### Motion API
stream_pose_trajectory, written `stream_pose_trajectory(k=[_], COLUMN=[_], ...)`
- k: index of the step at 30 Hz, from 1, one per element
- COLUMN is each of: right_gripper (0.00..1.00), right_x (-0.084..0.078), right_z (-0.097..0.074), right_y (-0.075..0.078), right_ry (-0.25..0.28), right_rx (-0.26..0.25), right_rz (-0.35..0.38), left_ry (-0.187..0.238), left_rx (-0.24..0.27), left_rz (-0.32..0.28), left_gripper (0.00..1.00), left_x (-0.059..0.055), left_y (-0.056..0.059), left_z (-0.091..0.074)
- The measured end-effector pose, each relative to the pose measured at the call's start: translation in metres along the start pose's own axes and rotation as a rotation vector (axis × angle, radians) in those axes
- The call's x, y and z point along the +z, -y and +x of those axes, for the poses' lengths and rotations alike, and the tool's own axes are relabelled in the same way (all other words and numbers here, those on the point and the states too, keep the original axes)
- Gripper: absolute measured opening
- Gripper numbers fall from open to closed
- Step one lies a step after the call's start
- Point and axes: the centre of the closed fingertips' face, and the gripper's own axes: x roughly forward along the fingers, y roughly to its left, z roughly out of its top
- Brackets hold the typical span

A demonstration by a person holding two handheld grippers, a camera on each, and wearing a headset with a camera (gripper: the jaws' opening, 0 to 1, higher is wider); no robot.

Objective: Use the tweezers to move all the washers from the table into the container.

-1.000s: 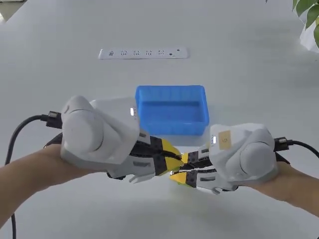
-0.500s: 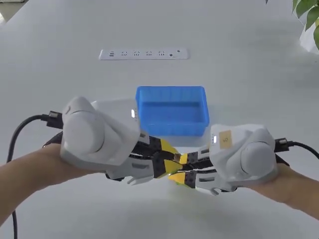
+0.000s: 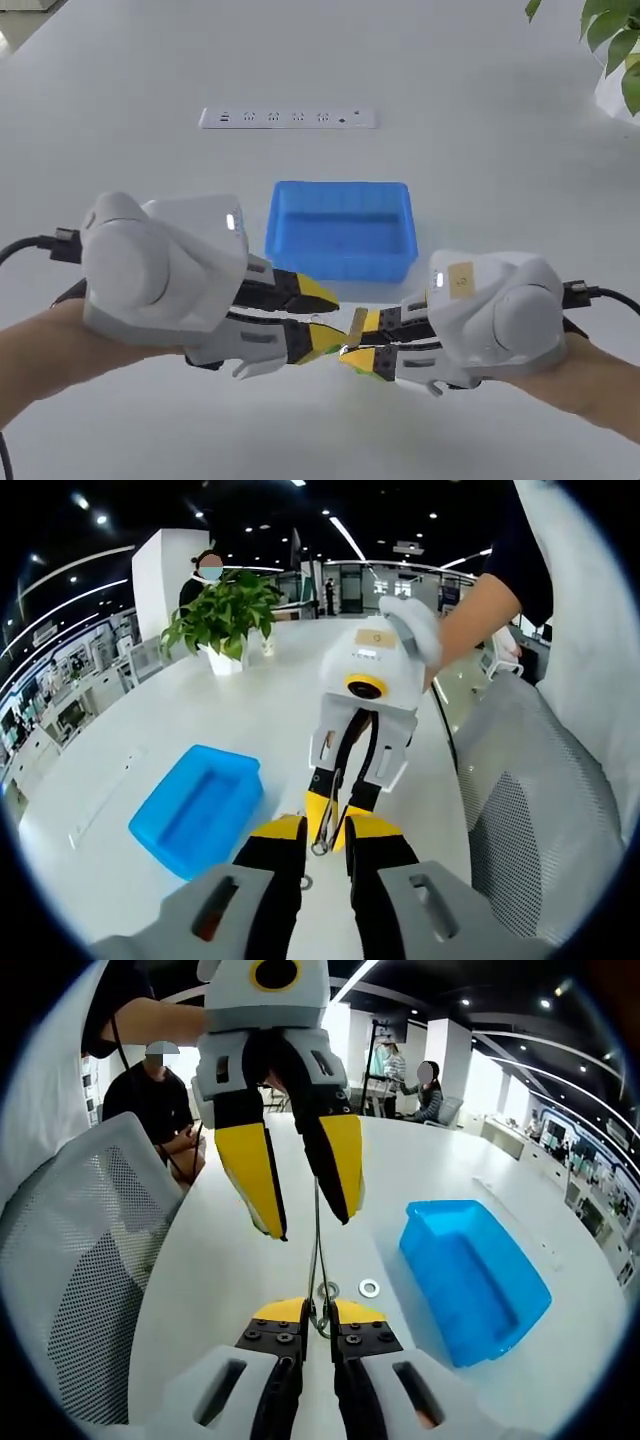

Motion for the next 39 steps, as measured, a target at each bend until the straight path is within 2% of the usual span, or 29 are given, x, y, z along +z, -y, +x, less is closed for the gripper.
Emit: stream_pose_trajectory(k=[9,14,17,21,27,33,39], right_gripper=[0.09,0.09,0.09,0.09,0.09,0.09,0.09], right_x=[0.016,0.027,0.034,0.047,0.063,0.075,0.085], right_z=[-0.011,-0.015,-0.017,-0.023,-0.030,-0.036,-0.038], right_y=[0.009,0.011,0.012,0.020,0.034,0.048,0.066], right_ry=[0.007,0.009,0.014,0.029,0.040,0.044,0.057], right_rx=[-0.022,-0.022,-0.022,-0.035,-0.054,-0.069,-0.081], right_rz=[-0.017,-0.025,-0.034,-0.046,-0.070,-0.094,-0.106], left_ry=[0.022,0.028,0.022,0.023,0.019,0.022,0.028], left_rx=[0.096,0.157,0.180,0.194,0.212,0.230,0.259], left_rz=[-0.063,-0.101,-0.123,-0.137,-0.153,-0.172,-0.201], left_gripper=[0.21,0.24,0.25,0.28,0.34,0.43,0.61], left_x=[-0.012,-0.024,-0.032,-0.036,-0.043,-0.048,-0.053], left_y=[-0.002,-0.002,-0.001,0.006,0.010,0.007,0.000], left_z=[-0.030,-0.048,-0.056,-0.064,-0.066,-0.065,-0.064])
